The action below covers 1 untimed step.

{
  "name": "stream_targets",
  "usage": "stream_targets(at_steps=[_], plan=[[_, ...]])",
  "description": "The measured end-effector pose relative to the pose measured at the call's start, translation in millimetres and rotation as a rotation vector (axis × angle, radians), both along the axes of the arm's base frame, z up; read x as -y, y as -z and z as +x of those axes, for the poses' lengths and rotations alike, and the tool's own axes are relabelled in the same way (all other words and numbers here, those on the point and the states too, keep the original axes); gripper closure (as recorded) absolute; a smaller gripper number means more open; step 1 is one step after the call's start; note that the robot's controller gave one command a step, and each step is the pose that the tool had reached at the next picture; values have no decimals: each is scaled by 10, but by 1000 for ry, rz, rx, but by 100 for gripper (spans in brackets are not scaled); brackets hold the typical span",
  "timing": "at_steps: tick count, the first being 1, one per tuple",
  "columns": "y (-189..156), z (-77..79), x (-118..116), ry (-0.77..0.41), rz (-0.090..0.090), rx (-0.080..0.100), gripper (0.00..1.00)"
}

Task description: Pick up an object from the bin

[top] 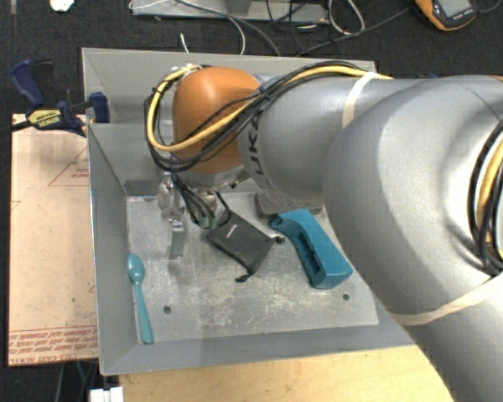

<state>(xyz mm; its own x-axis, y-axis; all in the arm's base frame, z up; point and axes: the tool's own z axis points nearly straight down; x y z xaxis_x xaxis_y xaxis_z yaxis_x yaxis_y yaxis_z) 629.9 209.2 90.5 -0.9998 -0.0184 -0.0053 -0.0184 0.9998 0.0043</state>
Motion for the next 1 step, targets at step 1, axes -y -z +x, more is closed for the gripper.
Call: stream_targets(at_steps=[1], plan=[[-58, -13, 592, 4, -1, -3, 0]])
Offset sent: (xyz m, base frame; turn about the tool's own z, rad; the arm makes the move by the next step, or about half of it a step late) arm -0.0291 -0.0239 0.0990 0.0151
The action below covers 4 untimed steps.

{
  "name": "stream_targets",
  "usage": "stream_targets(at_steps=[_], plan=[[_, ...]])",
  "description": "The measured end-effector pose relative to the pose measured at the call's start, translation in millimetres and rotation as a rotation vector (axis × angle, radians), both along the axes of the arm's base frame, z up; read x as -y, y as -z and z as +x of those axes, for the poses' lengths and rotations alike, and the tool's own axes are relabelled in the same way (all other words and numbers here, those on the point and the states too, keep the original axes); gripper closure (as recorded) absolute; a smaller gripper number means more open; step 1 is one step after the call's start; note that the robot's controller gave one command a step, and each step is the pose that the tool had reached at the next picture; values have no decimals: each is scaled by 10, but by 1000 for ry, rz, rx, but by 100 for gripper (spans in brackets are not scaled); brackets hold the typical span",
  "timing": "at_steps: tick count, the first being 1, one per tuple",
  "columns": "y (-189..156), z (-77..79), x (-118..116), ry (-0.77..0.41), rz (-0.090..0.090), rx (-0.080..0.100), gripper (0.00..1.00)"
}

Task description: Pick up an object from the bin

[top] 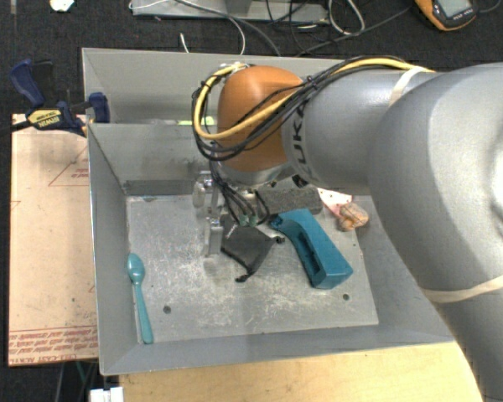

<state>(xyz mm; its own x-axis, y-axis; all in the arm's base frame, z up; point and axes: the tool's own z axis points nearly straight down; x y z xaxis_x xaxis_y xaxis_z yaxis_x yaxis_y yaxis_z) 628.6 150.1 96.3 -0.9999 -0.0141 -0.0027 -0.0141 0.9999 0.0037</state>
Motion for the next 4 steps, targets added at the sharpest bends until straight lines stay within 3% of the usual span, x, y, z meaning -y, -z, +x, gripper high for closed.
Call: stream_targets(at_steps=[1, 2, 3, 4], plan=[[-603, -178, -146, 10, -1, -8, 0], [-566, -315, 252, -42, 0, -3, 0], [-935, -328, 459, -8, 3, -1, 0], [-689, -272, 666, -52, 4, 9, 0]])
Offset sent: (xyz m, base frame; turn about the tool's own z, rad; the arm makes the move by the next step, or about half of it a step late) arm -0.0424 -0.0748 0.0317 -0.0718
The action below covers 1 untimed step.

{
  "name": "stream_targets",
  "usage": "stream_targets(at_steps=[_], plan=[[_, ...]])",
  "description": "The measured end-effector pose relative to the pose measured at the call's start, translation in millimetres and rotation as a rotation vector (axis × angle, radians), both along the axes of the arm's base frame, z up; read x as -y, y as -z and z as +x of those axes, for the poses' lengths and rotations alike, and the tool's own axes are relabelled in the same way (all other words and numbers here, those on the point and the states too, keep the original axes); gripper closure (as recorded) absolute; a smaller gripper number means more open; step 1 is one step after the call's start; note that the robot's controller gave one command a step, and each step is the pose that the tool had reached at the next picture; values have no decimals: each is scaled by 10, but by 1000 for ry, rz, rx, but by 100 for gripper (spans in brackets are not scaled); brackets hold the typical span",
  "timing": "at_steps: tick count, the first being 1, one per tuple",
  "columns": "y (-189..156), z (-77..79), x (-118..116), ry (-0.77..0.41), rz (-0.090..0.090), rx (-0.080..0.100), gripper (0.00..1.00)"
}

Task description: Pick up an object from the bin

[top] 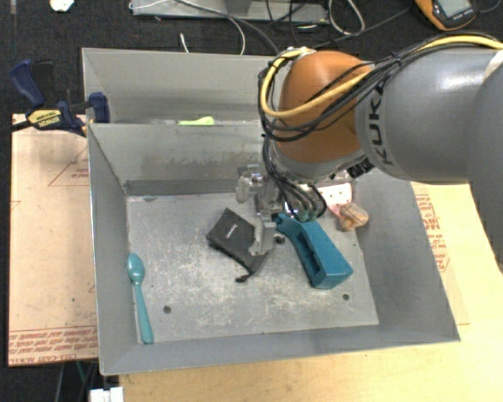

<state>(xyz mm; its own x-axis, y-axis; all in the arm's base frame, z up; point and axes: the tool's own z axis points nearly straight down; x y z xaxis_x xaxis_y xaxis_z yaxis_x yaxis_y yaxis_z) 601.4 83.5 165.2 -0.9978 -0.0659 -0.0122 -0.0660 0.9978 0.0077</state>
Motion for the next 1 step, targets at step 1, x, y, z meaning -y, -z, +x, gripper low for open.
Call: stream_targets(at_steps=[1], plan=[[340, 20, 162, 148, 2, -12, 0]])
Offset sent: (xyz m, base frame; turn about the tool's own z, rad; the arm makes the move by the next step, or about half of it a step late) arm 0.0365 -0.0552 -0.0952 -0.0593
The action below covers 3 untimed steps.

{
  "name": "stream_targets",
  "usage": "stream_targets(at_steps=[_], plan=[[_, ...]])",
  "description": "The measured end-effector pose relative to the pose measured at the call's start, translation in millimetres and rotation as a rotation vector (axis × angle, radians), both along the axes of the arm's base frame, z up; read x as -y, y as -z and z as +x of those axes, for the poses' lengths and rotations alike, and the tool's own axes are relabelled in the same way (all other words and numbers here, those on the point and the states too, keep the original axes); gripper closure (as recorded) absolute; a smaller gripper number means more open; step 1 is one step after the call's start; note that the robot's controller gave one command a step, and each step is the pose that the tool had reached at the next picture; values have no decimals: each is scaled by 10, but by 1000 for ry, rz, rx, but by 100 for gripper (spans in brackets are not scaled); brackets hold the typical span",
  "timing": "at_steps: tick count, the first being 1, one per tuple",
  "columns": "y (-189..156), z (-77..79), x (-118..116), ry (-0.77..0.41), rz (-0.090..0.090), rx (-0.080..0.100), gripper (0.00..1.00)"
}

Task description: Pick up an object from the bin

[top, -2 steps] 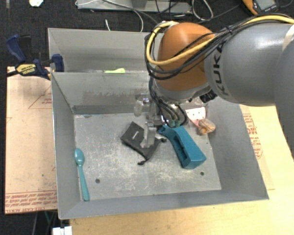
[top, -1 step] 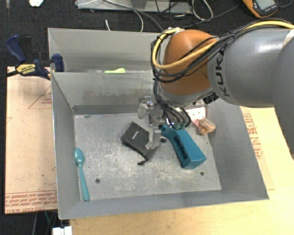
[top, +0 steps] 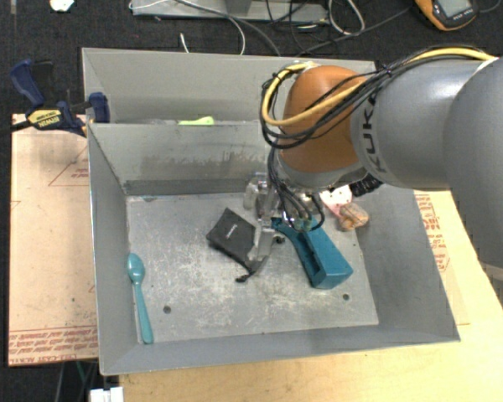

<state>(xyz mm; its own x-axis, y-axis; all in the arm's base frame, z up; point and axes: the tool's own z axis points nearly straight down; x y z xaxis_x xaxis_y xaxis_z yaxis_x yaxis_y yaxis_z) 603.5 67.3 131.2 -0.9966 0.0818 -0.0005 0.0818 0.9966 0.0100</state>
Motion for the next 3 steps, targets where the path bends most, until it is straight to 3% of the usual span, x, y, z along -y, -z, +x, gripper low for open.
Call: stream_targets(at_steps=[1, 2, 3], plan=[[221, 153, 144, 174, -1, 4, 0], [461, 248, 184, -66, 0, 9, 0], [532, 241, 329, -81, 0, 8, 0]])
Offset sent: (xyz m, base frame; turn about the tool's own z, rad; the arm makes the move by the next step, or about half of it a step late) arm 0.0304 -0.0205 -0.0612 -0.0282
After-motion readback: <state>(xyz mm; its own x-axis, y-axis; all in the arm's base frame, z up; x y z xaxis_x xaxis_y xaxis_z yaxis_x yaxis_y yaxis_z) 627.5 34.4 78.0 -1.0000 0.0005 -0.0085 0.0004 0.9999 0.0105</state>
